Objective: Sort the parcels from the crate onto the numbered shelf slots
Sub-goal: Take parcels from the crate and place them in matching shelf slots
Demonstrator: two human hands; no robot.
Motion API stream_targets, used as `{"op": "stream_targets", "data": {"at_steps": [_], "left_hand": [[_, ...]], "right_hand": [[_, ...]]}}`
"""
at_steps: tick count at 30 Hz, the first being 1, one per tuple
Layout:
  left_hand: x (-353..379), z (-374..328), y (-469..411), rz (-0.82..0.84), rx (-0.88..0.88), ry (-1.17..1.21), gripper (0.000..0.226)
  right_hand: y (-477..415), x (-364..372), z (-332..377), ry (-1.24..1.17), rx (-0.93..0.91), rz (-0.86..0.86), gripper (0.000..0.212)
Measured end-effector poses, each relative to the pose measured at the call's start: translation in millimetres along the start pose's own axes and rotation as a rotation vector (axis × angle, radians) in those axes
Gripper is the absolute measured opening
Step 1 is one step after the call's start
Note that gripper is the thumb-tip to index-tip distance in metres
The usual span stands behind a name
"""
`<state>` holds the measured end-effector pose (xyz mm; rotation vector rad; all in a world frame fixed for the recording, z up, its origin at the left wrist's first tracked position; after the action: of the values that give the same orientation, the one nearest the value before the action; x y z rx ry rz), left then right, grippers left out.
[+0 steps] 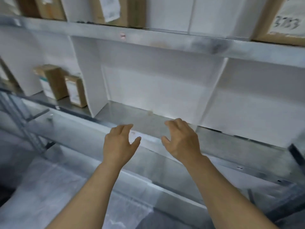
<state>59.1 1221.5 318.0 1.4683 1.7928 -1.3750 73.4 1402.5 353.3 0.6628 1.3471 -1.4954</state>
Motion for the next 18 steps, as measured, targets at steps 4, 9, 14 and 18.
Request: {"op": "stream_targets", "data": {"at_steps": [4, 9, 14, 18], "left_hand": [[-29.5, 87.1, 13.6, -0.013, -0.161, -0.018, 0.054], [-73.6, 187.5, 30.4, -0.032, -0.300, -0.089, 0.061], [-122.5, 282.1, 56.4, -0.050, -0.423, -0.136, 0.063], [-160.4, 355.2, 89.5, -0.077, -0.529, -0.178, 0.067]], "right_hand": [[-16.9, 49.6, 80.0, 0.083, -0.071, 0.203, 0.041], [-39.4, 97.9, 183.1, 0.088, -0.199, 0.310, 0.048], [-51.9, 141.9, 293.6, 0.070, -0.327, 0.329, 0.047], [-52.6, 175.7, 382.8, 0.022, -0.442, 0.346, 0.047]]}}
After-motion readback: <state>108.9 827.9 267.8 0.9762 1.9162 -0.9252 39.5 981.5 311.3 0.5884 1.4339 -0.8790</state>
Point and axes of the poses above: each hand's wrist, its own y-axis away from the middle knuckle, its own x-axis out of the palm, z = x × y, the point moved 8 cm from there along -y, towards the middle knuckle, and after that the axes turned 2 degrees about x, right-handed, at the moved point
